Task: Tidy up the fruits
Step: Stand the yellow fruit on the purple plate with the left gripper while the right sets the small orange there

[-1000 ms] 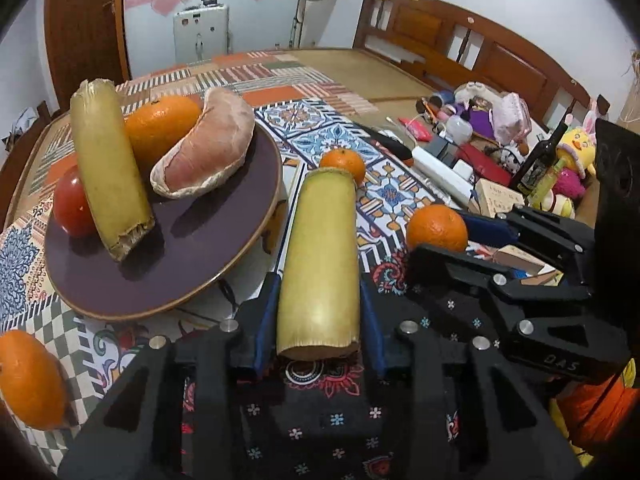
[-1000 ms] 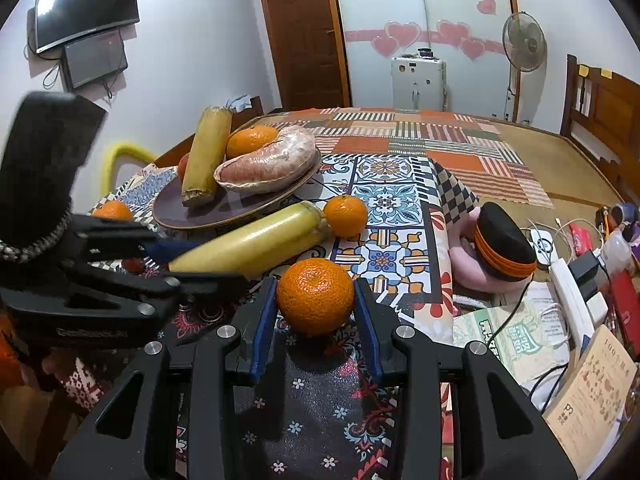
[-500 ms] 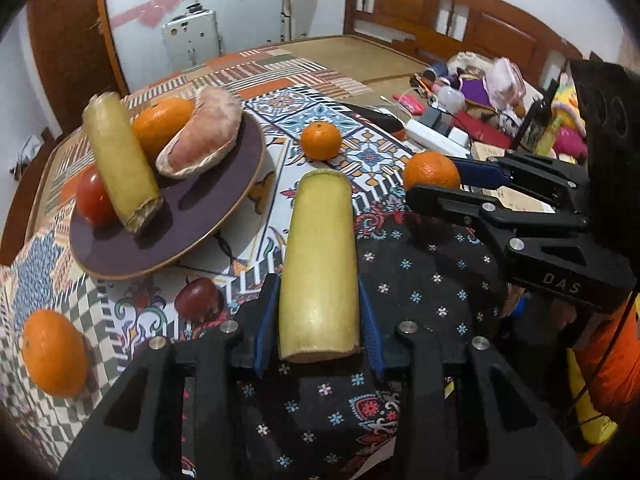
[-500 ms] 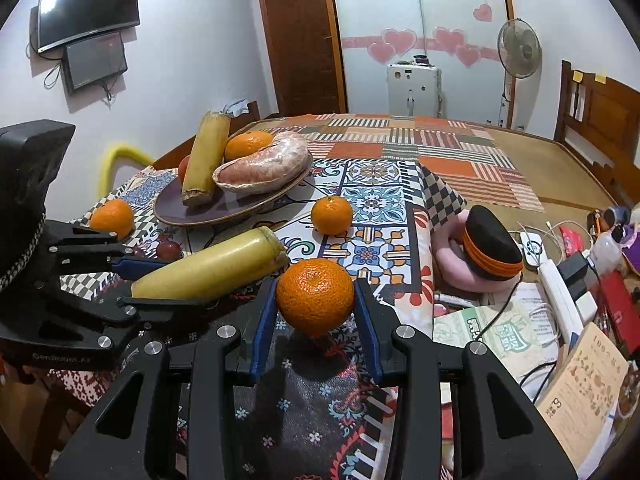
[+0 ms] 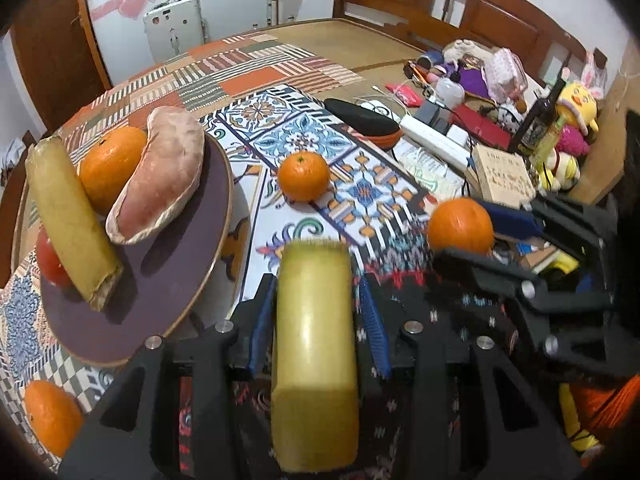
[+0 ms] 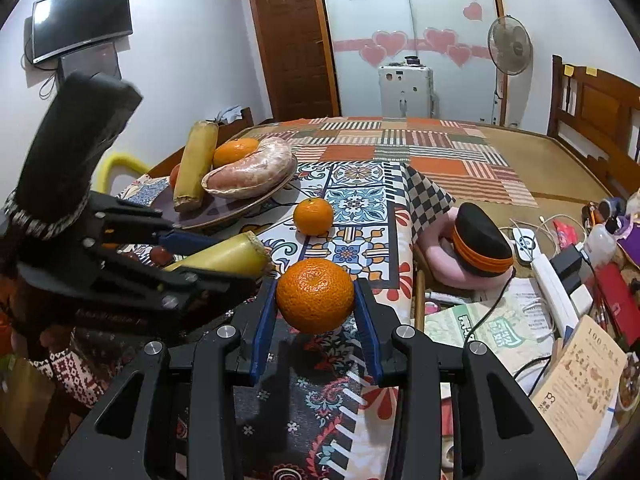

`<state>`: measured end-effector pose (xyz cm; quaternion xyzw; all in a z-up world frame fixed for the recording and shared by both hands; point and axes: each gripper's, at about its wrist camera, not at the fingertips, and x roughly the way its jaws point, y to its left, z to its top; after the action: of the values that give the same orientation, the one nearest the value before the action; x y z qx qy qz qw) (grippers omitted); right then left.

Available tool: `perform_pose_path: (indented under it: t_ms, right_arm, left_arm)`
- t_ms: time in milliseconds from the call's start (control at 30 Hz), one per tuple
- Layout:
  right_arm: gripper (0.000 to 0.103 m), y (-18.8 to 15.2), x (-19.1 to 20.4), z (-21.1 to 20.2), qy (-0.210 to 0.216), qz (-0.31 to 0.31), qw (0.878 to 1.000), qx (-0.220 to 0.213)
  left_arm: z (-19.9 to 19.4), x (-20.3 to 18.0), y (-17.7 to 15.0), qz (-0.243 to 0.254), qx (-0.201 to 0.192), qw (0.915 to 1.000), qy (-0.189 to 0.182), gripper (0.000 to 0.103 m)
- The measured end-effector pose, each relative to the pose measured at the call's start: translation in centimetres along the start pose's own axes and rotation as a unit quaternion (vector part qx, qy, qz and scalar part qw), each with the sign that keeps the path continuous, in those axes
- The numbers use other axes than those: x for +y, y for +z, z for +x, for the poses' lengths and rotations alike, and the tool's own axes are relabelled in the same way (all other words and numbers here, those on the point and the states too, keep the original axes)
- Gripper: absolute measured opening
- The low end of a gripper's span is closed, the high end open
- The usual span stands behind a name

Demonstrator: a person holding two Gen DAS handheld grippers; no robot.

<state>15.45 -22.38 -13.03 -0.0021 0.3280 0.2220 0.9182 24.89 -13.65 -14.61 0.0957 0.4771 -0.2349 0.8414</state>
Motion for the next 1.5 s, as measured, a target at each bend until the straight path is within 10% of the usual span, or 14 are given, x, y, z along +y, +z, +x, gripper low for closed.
perform_pose_path:
  t_ms: [867, 1500]
  right_arm:
    - [0.035, 4.9, 3.5, 1.9, 0.039, -0.03, 0.998, -0.038]
    - [0.035, 6.5, 7.0, 6.1, 0.065, -0.054, 0.996, -0.015]
  left_arm:
    - [-12.7, 6.5, -3.9, -0.076, -0.154, 0.9844, 0.039, 0.036]
    - [-13.2, 12.6, -3.5, -0.151, -0.175, 0.9701, 0.075, 0.036]
